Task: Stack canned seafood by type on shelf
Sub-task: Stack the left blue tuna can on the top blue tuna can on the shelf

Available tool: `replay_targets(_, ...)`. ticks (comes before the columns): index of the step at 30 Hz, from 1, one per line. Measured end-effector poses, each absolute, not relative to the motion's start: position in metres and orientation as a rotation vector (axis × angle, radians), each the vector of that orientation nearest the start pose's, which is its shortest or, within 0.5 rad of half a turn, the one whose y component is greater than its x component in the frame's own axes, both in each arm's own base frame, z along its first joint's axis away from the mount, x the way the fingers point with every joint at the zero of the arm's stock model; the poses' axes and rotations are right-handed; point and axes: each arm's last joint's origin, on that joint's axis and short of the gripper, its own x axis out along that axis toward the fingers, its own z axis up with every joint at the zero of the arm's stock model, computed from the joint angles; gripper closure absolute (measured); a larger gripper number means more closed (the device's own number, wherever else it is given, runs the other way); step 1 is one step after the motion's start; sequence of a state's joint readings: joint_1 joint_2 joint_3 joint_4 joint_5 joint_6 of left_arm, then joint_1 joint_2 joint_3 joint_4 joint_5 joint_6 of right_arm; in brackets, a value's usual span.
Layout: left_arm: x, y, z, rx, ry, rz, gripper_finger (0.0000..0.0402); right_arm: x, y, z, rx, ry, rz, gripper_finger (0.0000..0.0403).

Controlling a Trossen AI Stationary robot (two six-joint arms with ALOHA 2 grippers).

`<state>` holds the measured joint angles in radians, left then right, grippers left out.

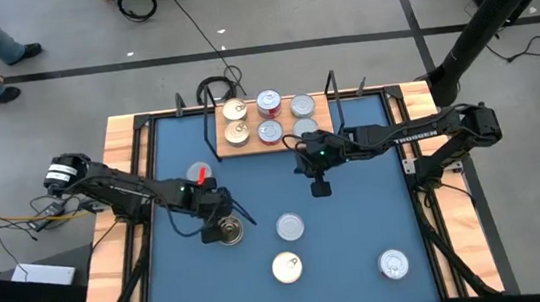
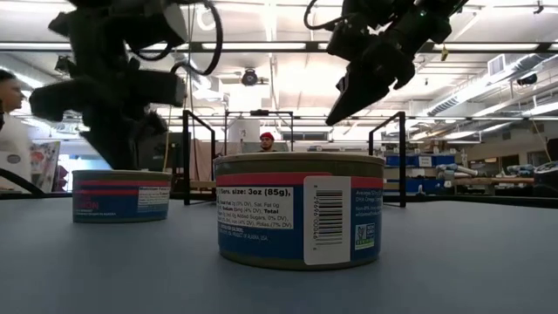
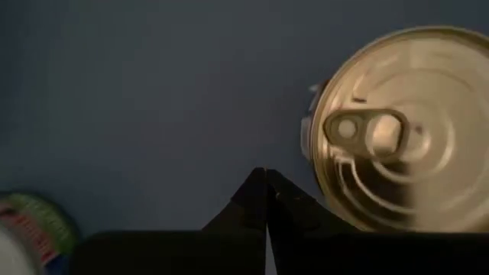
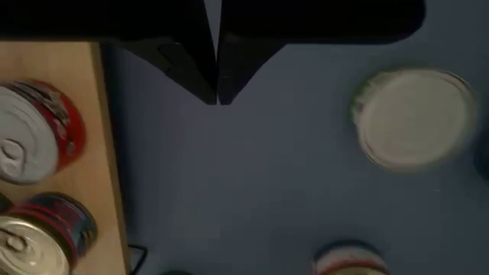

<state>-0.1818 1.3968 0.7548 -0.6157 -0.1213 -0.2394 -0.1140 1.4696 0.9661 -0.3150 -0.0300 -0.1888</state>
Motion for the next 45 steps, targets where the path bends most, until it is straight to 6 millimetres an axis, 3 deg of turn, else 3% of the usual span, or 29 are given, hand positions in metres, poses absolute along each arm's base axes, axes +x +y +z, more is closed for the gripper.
replay_targets(7, 0.227, -0.039, 0.153, -0.032, 1.192, 0.092, 0.0397, 0.307, -0.018, 0.235, -0.11, 0.744, 0.045, 0.0374)
replay_targets(13, 0.227, -0.039, 0.153, -0.028, 1.177, 0.083, 0.0397, 0.314, -0.001, 0.242, -0.13, 0.649, 0.089, 0.0375)
replay_targets(19, 0.232, -0.047, 0.182, 0.038, 1.116, 0.003, 0.0386, 0.316, 0.008, 0.244, -0.141, 0.614, 0.106, 0.0375)
replay_targets(26, 0.234, -0.073, 0.21, 0.155, 1.076, -0.148, 0.0352, 0.316, 0.008, 0.244, -0.154, 0.615, 0.089, 0.0376)
replay_targets(34, 0.222, -0.108, 0.211, 0.235, 1.042, -0.293, 0.0307, 0.315, 0.017, 0.243, -0.166, 0.624, 0.117, 0.0358)
replay_targets(45, 0.227, -0.121, 0.185, 0.334, 1.126, -0.235, 0.0302, 0.317, 0.025, 0.247, -0.183, 0.58, 0.092, 0.0343)
